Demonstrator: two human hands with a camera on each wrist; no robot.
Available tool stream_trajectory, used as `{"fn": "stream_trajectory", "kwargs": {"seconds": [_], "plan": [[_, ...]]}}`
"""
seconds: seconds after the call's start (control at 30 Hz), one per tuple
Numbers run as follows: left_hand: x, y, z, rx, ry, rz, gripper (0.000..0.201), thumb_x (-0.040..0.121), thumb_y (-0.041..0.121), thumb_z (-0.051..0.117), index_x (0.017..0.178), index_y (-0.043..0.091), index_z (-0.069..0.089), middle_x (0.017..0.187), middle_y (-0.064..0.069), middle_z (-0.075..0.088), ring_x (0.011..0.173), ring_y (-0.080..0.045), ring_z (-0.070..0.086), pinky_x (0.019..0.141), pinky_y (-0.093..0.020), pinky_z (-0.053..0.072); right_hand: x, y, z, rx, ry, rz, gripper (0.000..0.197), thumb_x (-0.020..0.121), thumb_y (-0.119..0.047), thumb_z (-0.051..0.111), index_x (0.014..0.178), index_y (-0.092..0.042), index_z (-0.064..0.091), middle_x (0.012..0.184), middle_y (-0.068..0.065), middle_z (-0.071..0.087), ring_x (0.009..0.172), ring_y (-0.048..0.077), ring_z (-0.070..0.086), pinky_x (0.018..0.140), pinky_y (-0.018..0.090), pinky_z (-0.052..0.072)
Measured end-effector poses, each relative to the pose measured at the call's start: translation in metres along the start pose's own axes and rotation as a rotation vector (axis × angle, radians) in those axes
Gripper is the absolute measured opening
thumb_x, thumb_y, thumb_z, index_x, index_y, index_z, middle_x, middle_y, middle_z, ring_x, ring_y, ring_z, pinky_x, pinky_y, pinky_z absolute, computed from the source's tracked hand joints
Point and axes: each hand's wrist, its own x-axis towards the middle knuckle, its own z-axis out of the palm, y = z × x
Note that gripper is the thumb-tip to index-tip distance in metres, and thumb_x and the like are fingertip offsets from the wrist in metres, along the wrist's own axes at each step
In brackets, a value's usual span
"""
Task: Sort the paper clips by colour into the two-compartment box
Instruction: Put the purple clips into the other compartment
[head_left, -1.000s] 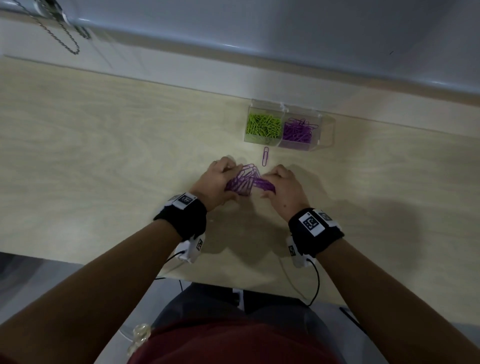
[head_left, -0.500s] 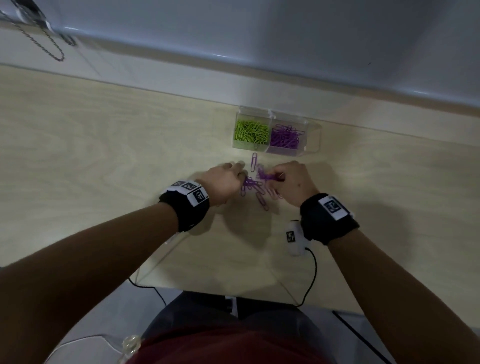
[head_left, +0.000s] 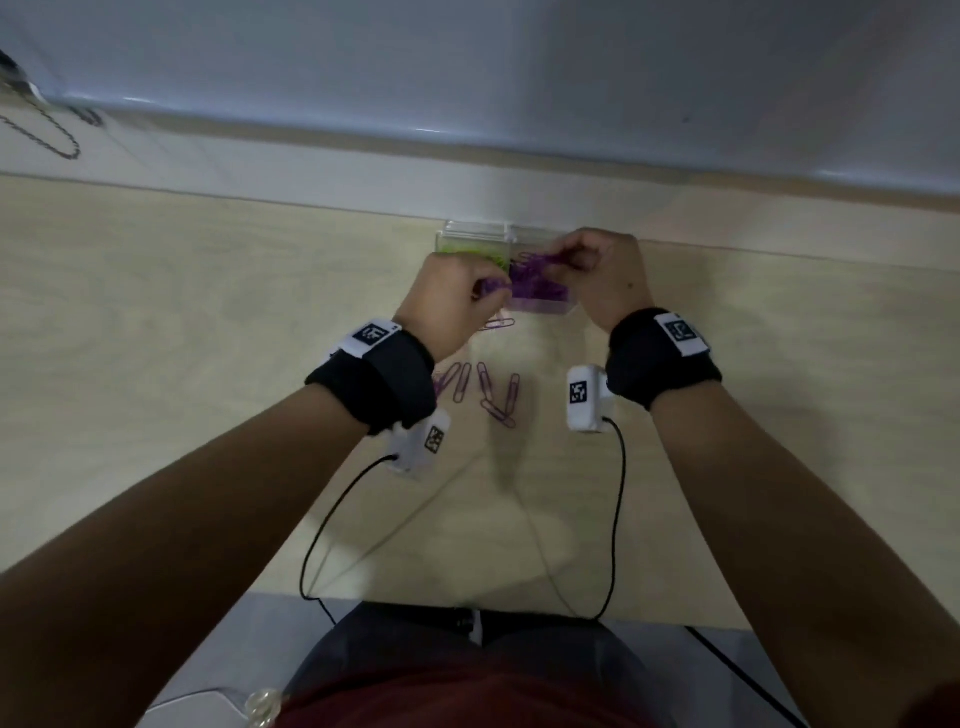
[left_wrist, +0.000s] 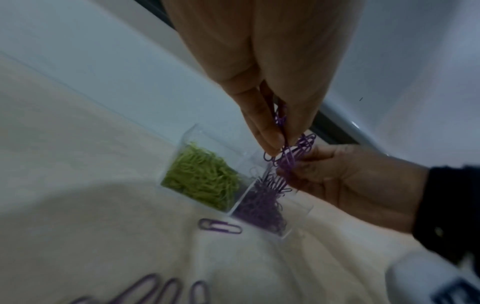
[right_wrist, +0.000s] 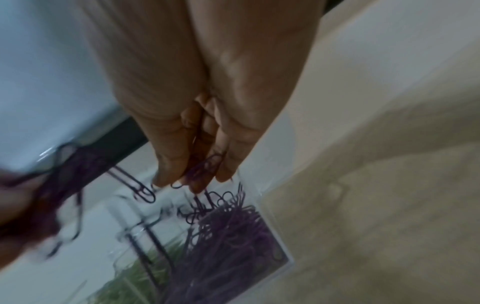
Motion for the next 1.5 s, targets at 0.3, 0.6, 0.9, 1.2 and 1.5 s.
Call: {"fn": "stream_trajectory", "kwargs": {"seconds": [0.3,0.6,0.9,1.2,1.5], "plan": [[0.054,0.025,0.043,0.238,-0.13,-0.102,0.02,0.091,0.016,0.052,0.096,0.003,0.066,0.099,-0.015,0.066,0.093,-0.03,0.058,0.076,-0.031,0.041,-0.035,0.019,-0.029,-0.016,0.092,-0.001,0.045,0.075,0.017,0.05,0.076,-0.025,0.064,0.088,0.0,0.069,0.075,-0.006,0.062,0.073,0.011,0.049],[0.012,0.0,0.021,0.299,-0.043,0.202,0.02,0.087,0.028,0.062,0.098,0.013,0.07,0.095,-0.007,0.069,0.08,-0.026,0.064,0.066,-0.03,0.05,-0.064,0.061,-0.003,-0.542,-0.317,-0.216,0.033,0.069,0.004,0.063,0.098,-0.009,0.069,0.103,0.008,0.064,0.091,0.026,0.06,0.078,0.031,0.049],[-0.034,-0.06,0.062,0.423,-0.321,0.341,0.034,0.087,0.012,0.055,0.117,-0.002,0.061,0.126,-0.018,0.059,0.115,-0.035,0.057,0.095,-0.042,0.046,-0.09,0.073,0.028,-0.709,-0.419,-0.361,0.028,0.077,-0.014,0.07,0.105,-0.013,0.07,0.108,0.011,0.058,0.095,0.033,0.049,0.082,0.037,0.047],[-0.089,-0.092,0.014,0.373,-0.344,0.225,0.049,0.075,-0.004,0.045,0.121,0.002,0.059,0.124,-0.018,0.059,0.112,-0.035,0.056,0.094,-0.044,0.05,-0.109,0.081,0.035,-0.674,-0.231,-0.086,0.005,0.088,-0.006,0.057,0.085,-0.005,0.053,0.087,-0.002,0.048,0.08,0.01,0.06,0.081,0.046,0.052],[-0.109,-0.074,0.001,0.276,-0.142,-0.407,0.066,0.07,0.046,0.073,0.119,0.01,0.047,0.122,-0.019,0.039,0.109,-0.037,0.042,0.098,-0.045,0.04,-0.129,0.068,0.03,-0.833,-0.233,0.038,0.07,0.073,-0.041,0.076,0.131,-0.012,0.048,0.129,0.003,0.035,0.112,0.027,0.036,0.091,0.037,0.045]]}}
